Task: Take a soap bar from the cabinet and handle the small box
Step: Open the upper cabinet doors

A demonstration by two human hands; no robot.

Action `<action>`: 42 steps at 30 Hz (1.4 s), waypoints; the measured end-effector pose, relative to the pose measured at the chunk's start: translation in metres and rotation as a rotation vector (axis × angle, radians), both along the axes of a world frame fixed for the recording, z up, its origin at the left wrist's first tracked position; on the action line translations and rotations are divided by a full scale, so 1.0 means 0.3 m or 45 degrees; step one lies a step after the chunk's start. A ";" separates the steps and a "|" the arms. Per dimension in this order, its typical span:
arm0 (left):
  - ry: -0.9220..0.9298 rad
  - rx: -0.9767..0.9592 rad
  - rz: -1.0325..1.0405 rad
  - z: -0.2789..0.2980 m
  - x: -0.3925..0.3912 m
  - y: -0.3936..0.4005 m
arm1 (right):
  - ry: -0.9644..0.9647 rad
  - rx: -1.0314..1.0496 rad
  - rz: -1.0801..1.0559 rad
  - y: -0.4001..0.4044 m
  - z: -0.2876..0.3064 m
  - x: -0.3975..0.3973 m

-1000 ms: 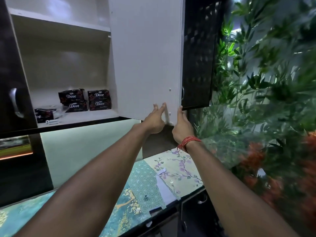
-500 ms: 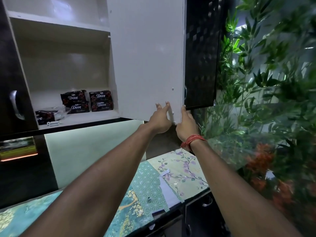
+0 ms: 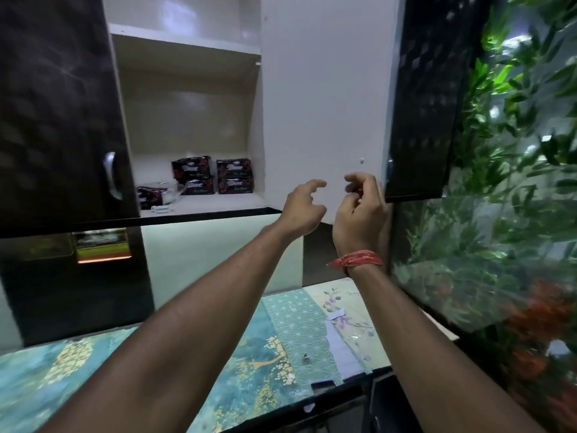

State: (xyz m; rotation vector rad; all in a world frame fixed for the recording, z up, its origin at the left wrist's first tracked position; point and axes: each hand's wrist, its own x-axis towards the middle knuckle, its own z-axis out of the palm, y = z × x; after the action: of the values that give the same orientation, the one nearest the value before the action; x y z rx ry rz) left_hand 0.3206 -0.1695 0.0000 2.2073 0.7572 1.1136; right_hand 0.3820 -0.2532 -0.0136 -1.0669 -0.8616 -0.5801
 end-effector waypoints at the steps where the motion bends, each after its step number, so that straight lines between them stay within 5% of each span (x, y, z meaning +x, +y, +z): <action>1: -0.029 -0.002 0.042 0.003 -0.055 0.026 | 0.028 -0.037 0.074 0.039 0.009 -0.047; 9: -0.594 0.245 0.847 0.053 -0.653 0.360 | 0.077 -0.593 0.807 0.492 0.009 -0.491; 12: -0.681 0.163 1.109 0.076 -0.866 0.471 | 0.146 -0.717 0.960 0.702 0.040 -0.674; 16: -0.484 -0.103 1.106 0.092 -1.057 0.629 | 0.166 -0.902 1.000 0.921 0.088 -0.866; 22: -0.242 -0.051 0.800 0.051 -1.107 0.761 | 0.312 -0.904 1.040 1.086 0.083 -0.988; 30: -0.146 -0.026 0.716 0.022 -1.115 0.716 | 0.394 -0.805 1.120 1.015 0.050 -1.024; 37: -0.630 0.253 0.906 -0.042 -1.221 0.375 | 0.619 -0.470 1.450 0.664 -0.009 -1.111; 42: -0.787 0.356 1.131 -0.088 -1.418 0.145 | 0.253 -0.500 1.738 0.465 0.016 -1.337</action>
State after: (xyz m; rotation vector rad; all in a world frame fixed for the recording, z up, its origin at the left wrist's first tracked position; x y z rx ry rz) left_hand -0.1047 -0.1259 -0.0264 1.5159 1.3835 2.2942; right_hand -0.0192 -0.1138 -0.0090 -0.6251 -1.3074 0.8476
